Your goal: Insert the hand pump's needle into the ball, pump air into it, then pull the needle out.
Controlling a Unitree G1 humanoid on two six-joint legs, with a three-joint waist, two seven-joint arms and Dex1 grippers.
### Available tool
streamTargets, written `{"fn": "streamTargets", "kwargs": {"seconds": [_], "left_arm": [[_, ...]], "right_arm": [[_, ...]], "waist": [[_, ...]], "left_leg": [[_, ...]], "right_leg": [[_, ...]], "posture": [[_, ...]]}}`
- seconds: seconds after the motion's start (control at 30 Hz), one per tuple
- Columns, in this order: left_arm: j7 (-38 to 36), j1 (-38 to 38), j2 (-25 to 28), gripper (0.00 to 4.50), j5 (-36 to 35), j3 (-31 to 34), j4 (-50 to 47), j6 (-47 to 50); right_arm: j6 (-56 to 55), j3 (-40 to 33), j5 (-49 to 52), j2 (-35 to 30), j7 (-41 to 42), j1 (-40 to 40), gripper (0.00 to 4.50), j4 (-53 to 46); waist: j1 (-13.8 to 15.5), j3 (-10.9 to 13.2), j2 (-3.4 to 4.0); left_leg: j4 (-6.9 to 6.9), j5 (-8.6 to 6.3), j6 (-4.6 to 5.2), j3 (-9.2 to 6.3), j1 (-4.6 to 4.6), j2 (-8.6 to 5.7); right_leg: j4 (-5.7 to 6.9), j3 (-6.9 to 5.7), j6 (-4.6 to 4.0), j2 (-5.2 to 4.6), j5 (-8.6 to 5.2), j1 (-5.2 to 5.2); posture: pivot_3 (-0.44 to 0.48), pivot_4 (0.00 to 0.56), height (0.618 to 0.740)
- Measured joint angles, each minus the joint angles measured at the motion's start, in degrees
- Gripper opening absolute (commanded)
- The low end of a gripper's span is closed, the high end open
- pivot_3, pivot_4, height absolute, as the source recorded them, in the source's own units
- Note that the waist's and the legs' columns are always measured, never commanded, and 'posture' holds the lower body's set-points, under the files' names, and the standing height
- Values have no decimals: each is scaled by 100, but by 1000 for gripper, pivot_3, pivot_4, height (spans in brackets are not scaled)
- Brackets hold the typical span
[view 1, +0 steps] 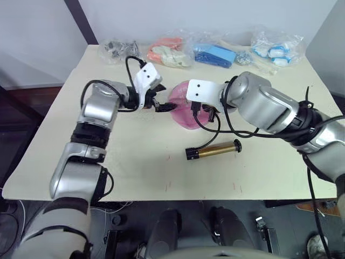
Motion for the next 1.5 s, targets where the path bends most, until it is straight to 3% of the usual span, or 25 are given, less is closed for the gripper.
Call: {"fn": "streamTargets", "kwargs": {"seconds": [0.27,0.33,0.37,0.43,0.6,0.67,1.5], "left_arm": [[272,-320,-275,4466,458,-36,717,-353],[369,-335,-381,3878,574,-45,891,-440],[433,-361,-396,3292,642,-44,950,-476],[460,-386,-400,2734,666,-38,989,-496],[547,-422,-534,487,756,-19,1096,-497],[609,-435,-599,46,749,46,1128,-426],[690,-457,-710,46,738,96,927,136]], "right_arm": [[-72,-122,-280,342,75,40,330,488],[-149,-182,-388,471,77,41,330,695],[-197,-186,-444,546,83,40,330,820],[-228,-195,-475,598,88,40,330,926],[-529,-241,-727,996,87,40,330,1560],[-706,-245,-868,1157,74,35,330,1847],[-1504,-444,-2039,2018,304,36,330,3365]], "waist": [[-89,0,0],[-116,0,0],[-129,0,0],[-131,0,0],[-133,0,0],[-137,-1,-1],[-138,-1,-1]], "left_leg": [[1,1,0,0,7,-1],[1,1,-1,0,7,-1],[1,1,-1,0,7,-1],[1,1,-1,-1,7,-2],[1,2,-3,0,8,-3],[1,2,-4,2,7,-3],[1,16,-27,-6,10,-7]], "right_leg": [[21,2,-3,1,-2,-3],[22,3,-3,0,-1,-3],[24,3,-3,0,-1,-4],[25,3,-3,0,-1,-5],[28,5,-3,-1,-1,-7],[29,5,-3,-1,-1,-9],[48,7,-6,-1,2,-12]], "posture": [[0,150,740],[0,150,740],[0,150,740],[0,150,740],[0,150,740],[0,150,740],[0,150,740]]}}
